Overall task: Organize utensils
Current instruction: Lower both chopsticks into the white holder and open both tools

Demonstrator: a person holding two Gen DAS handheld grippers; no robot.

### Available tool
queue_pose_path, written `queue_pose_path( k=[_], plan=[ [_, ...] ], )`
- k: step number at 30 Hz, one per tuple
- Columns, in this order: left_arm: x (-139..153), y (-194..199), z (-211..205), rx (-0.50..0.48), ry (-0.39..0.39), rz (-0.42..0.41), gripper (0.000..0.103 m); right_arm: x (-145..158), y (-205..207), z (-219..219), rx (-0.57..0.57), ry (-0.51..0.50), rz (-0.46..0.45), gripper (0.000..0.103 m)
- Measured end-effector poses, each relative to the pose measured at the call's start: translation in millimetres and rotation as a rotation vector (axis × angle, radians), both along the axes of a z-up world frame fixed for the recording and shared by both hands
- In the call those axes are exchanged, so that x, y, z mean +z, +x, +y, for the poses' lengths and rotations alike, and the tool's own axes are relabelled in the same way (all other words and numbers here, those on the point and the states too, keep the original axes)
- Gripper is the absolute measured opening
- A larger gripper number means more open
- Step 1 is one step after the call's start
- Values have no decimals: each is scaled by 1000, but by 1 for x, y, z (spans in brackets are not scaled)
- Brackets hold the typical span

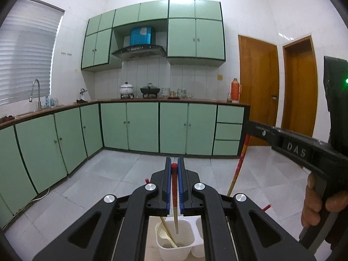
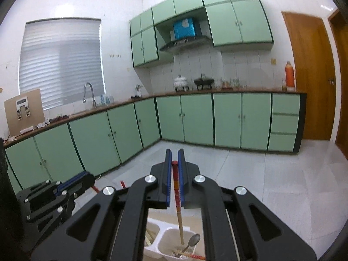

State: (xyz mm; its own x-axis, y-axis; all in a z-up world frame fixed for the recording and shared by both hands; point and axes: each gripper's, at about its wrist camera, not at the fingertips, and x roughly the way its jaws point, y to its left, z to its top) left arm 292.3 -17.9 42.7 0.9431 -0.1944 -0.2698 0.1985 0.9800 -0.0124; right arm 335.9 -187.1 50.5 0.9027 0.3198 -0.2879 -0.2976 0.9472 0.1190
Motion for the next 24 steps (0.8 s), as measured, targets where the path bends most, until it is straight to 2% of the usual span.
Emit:
queue_pose_path(
  k=[6, 11, 18, 20, 22, 24],
  plan=[
    [-23, 18, -3, 2, 26, 59, 6, -37, 5, 7, 19, -30, 83, 6],
    [-31, 15, -1, 1, 24, 87, 6, -49, 1, 5, 15, -15, 113, 9],
    [-20, -9, 6, 17, 4, 56, 21, -37, -28, -12, -27, 30, 73, 35],
    [-15, -19, 9, 24, -8, 40, 31, -33, -42, -18, -42, 40, 50, 43],
    [-10, -35, 12, 40, -14, 8, 48, -32, -58, -22, -59, 39, 27, 53],
    [-6, -50, 14, 49, -15, -16, 52, -33, -77, -24, -76, 41, -1, 63]
  ],
)
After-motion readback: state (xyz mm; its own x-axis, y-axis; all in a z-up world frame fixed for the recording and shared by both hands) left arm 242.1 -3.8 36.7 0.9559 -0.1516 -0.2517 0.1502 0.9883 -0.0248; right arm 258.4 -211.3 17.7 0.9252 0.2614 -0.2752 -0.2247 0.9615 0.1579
